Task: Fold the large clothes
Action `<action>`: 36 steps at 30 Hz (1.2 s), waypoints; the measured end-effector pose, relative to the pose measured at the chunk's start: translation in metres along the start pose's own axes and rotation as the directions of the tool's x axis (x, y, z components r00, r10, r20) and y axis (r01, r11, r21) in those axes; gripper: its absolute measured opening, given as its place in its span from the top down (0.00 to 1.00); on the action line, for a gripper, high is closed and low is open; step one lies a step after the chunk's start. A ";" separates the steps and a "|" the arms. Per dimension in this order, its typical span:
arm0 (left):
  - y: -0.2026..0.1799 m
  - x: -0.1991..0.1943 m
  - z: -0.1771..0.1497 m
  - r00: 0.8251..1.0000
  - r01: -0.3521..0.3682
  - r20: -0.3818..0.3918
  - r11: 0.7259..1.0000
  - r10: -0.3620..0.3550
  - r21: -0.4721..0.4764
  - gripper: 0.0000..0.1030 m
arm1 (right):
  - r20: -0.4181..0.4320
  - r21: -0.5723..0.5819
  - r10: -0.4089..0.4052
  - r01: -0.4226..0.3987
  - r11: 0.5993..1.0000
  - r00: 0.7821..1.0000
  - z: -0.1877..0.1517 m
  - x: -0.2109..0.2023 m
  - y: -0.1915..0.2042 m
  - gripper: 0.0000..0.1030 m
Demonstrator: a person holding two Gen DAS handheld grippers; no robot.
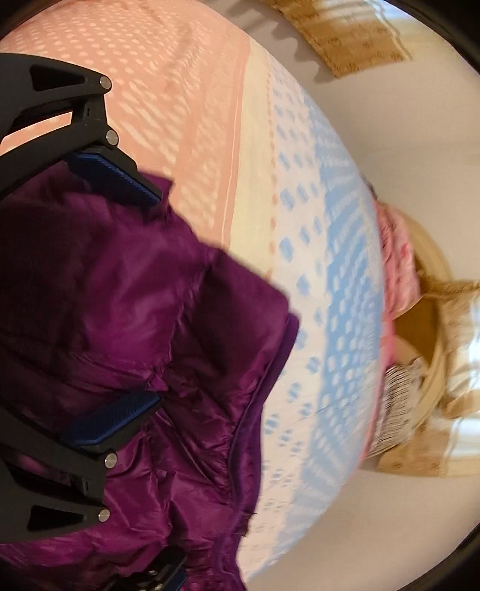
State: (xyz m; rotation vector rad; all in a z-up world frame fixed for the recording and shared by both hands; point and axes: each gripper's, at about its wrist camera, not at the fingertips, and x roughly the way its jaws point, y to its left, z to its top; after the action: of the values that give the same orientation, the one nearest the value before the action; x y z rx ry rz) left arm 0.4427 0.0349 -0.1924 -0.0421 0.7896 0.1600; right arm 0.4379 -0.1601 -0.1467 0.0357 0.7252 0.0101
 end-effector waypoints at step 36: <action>0.002 -0.007 -0.041 1.000 -0.028 -0.010 0.997 0.029 0.078 0.02 | -0.063 -0.084 -0.100 0.095 0.992 0.993 -0.052 0.001 0.015 0.23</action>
State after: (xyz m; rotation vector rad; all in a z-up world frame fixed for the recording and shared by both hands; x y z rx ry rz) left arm 0.4087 0.0319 -0.2161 0.0416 0.8075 0.1561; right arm 0.4039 -0.1434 -0.1856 -0.0776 0.7924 -0.0531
